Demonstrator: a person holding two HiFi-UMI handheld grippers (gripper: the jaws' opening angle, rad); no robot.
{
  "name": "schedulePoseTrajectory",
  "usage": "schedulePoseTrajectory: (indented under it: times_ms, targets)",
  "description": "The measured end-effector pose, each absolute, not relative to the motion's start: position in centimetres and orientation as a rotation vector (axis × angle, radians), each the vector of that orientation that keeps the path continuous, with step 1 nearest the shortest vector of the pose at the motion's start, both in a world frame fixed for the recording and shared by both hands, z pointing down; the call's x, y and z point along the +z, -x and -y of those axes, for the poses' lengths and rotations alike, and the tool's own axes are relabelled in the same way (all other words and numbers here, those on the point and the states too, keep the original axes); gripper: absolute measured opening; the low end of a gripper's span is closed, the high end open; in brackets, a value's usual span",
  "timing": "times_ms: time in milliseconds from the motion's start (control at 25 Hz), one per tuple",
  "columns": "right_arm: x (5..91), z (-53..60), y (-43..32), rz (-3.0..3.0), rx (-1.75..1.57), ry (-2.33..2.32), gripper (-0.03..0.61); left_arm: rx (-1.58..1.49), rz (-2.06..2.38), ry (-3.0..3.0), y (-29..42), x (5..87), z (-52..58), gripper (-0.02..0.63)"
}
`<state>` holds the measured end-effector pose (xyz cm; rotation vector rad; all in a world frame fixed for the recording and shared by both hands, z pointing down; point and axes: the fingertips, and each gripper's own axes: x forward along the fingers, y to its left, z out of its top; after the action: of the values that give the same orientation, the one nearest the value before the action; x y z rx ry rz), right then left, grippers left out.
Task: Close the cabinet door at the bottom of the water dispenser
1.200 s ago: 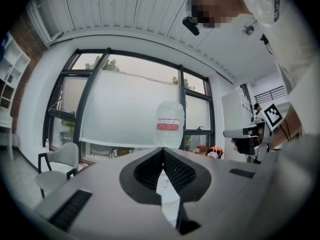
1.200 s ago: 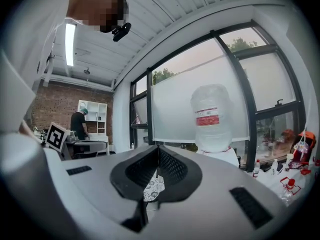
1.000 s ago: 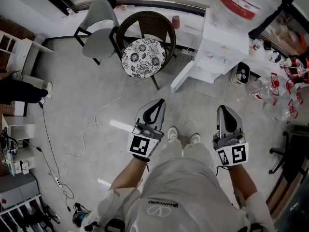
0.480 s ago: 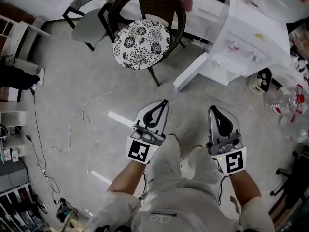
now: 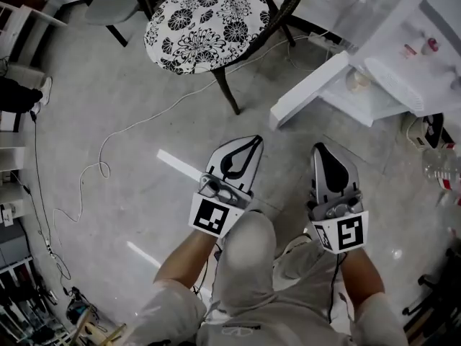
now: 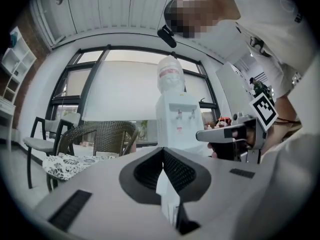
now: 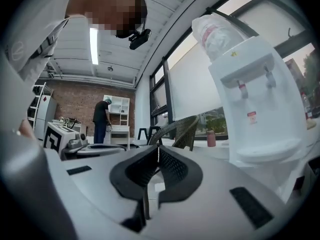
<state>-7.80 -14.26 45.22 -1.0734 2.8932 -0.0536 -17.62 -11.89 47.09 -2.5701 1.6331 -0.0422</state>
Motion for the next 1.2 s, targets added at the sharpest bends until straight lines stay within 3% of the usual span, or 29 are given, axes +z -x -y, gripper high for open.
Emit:
schedulePoseTrajectory:
  times_ms: [320,920,1200]
  targets:
    - [53.9,16.2,7.9,-2.856,-0.071,1.105,0.017,-0.011,-1.612,2.595,17.4,55.2,14.0,0.011]
    - [61.3,17.6,9.8,-2.877,-0.008,1.076,0.018,0.041,-1.576,2.693,16.6,63.5,18.4,0.205]
    - [63.8,18.4,8.7,-2.860,-0.042,1.142,0.018,0.061,-1.553,2.669,15.7,64.0,20.4,0.224]
